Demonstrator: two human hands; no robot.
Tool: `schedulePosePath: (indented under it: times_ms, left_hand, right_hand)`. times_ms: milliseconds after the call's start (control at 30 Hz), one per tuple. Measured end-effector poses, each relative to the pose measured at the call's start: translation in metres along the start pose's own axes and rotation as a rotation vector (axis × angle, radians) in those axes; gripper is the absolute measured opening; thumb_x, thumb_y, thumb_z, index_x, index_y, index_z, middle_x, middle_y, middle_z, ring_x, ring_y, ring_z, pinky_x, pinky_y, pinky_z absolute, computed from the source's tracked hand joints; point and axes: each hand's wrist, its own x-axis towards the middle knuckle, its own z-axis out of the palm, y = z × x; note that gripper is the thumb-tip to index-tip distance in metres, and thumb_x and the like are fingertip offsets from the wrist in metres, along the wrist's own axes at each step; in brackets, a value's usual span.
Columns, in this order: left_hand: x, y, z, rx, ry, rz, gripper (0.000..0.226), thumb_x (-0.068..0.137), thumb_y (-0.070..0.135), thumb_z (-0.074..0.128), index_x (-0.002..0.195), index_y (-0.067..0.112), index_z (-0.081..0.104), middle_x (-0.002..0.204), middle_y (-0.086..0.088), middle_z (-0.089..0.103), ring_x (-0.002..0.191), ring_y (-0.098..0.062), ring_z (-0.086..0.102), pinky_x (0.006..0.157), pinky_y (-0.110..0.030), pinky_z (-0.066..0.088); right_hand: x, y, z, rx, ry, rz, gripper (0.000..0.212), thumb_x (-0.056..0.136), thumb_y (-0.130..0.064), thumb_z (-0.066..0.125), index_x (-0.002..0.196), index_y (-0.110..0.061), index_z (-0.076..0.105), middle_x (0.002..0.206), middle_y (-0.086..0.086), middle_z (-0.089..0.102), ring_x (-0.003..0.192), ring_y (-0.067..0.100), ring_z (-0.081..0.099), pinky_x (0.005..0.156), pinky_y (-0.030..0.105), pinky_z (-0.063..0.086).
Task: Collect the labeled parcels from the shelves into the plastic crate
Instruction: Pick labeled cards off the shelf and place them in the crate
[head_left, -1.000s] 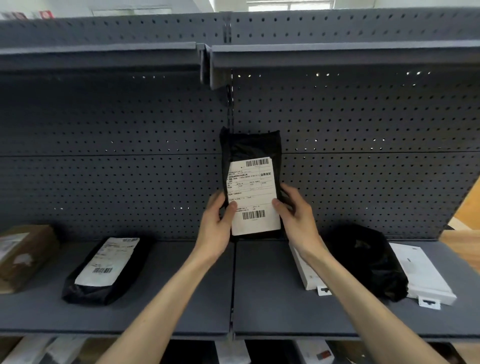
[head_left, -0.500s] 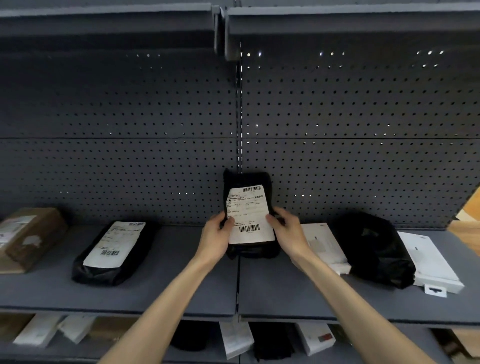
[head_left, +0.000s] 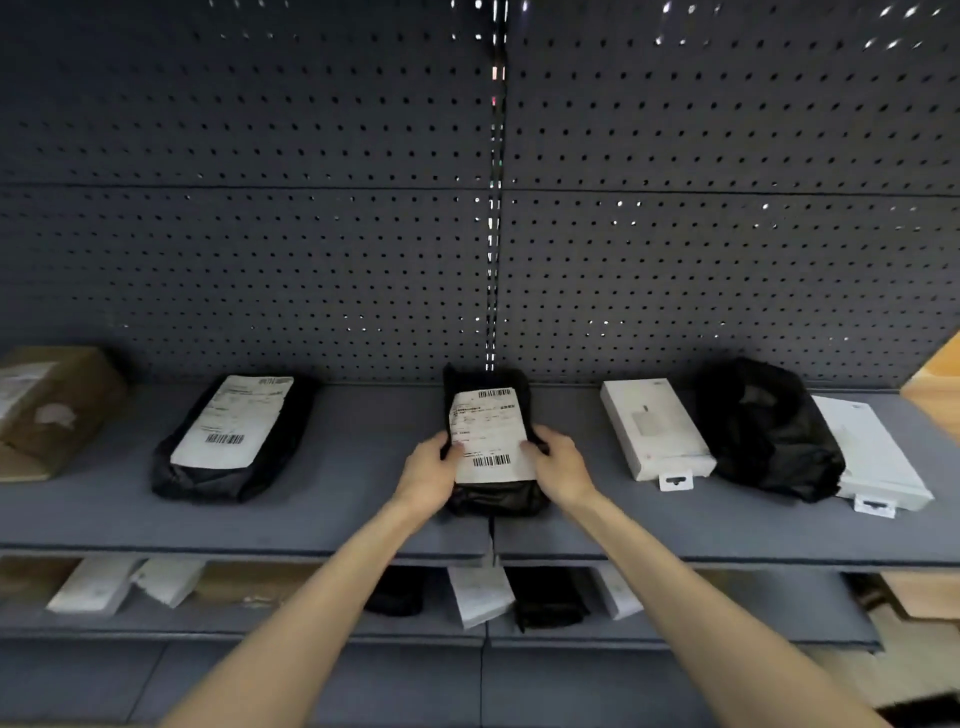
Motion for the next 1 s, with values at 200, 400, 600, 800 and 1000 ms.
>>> schedulePosePath:
  times_ms: [200,400,600,800,1000]
  left_hand:
    - [0.014,0.033,-0.028,0.599,-0.06,0.185,0.063,0.102,0.033,0.052,0.157,0.021,0.027,0.151,-0.008,0.043,0.142,-0.032,0.036,0.112,-0.046,0.038]
    - [0.029,0.112,-0.025,1.029,-0.131,0.497,0.049,0.105,0.045,0.039,0.144,0.017,0.051,0.143,-0.006,0.052,0.132,-0.027,0.047,0.099,-0.041,0.043]
    - [0.026,0.156,0.02,1.046,-0.126,0.61,0.047,0.105,0.049,0.039,0.132,0.016,0.058,0.128,-0.005,0.06,0.116,-0.027,0.06,0.091,-0.039,0.049]
    - [0.013,0.166,0.089,1.033,-0.124,0.565,0.049,0.104,0.048,0.04,0.14,0.017,0.054,0.139,-0.006,0.056,0.126,-0.028,0.054,0.098,-0.038,0.045]
    - [0.004,0.16,0.146,1.047,-0.152,0.465,0.048,0.103,0.046,0.041,0.139,0.018,0.055,0.139,-0.009,0.054,0.127,-0.029,0.051,0.097,-0.039,0.043]
  right_hand:
    - [0.003,-0.026,-0.033,-0.494,-0.075,-0.092,0.046,0.1,-0.034,0.051,0.14,-0.01,0.052,0.138,0.014,0.056,0.129,0.033,0.049,0.104,0.036,0.041]
    - [0.001,-0.067,-0.08,-0.921,0.014,-0.232,0.038,0.102,-0.037,0.045,0.123,-0.008,0.056,0.129,0.017,0.054,0.122,0.037,0.048,0.096,0.043,0.043]
    - [-0.005,-0.06,-0.137,-0.952,0.097,-0.235,0.039,0.102,-0.036,0.044,0.127,-0.007,0.053,0.131,0.017,0.054,0.125,0.038,0.047,0.099,0.044,0.045]
    - [-0.003,-0.014,-0.193,-0.909,0.07,-0.19,0.038,0.103,-0.032,0.045,0.128,-0.004,0.051,0.131,0.017,0.05,0.125,0.036,0.045,0.095,0.043,0.046]
    - [-0.001,0.026,-0.208,-0.825,0.005,-0.129,0.04,0.103,-0.032,0.045,0.126,0.0,0.052,0.124,0.023,0.053,0.116,0.04,0.052,0.092,0.042,0.045]
